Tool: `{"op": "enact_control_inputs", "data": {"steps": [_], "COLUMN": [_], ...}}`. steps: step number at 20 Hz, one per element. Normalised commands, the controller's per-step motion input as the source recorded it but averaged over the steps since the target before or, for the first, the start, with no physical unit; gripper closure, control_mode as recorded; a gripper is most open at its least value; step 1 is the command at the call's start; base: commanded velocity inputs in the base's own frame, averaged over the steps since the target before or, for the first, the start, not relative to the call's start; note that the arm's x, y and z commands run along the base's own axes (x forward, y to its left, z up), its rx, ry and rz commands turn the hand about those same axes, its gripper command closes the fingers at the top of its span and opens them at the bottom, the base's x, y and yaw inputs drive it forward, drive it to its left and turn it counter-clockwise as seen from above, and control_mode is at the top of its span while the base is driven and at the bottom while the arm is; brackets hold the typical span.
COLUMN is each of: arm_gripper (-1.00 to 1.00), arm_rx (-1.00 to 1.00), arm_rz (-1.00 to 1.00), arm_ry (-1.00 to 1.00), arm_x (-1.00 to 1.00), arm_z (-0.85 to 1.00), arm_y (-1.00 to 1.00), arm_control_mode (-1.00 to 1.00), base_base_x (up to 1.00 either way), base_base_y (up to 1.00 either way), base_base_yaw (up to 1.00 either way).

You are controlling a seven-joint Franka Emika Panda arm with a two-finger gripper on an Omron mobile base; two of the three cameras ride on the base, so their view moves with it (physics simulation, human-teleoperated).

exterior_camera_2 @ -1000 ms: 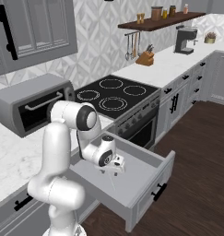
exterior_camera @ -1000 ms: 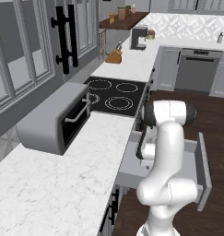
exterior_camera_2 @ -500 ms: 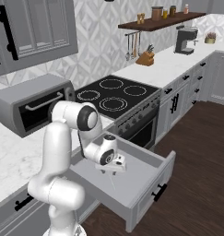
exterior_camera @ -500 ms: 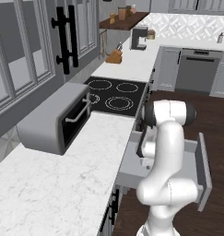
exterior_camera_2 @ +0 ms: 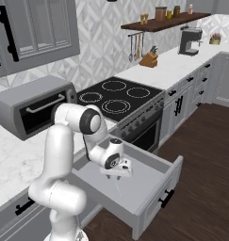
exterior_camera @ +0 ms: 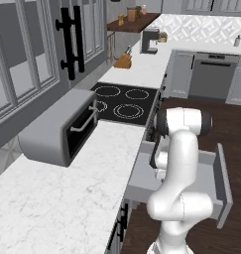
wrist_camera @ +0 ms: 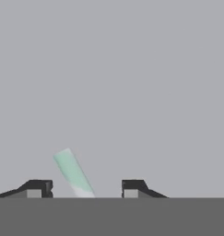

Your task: Take a straw from the drawer in front and place it inside the glass cup on the dining counter.

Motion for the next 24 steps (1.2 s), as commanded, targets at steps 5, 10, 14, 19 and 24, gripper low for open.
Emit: {"op": "enact_control_inputs", "data": {"steps": [5,10,14,19,24], "arm_gripper": [1.00,1.00,1.00,1.00,1.00], "arm_rx": [0.01,0.03,0.04,0.04,0.01], "arm_rz": [0.00,-0.01,-0.01,-0.02,-0.06], "arm_ry": [0.00,0.00,0.00,-0.01,-0.23], "arm_x": [0.32,0.43,0.43,0.12,-0.54], "arm_z": [0.00,0.05,0.13,0.47,1.00], "arm_y": [-0.30,-0.27,-0.28,-0.08,0.00], "arm_control_mode": [-1.00,-1.00,-1.00,-1.00,-1.00], "base_base_x": [0.00,0.00,0.00,0.00,0.00], "base_base_y": [0.00,0.00,0.00,0.00,0.00], "base_base_yaw": [0.00,0.00,0.00,0.00,0.00]}}
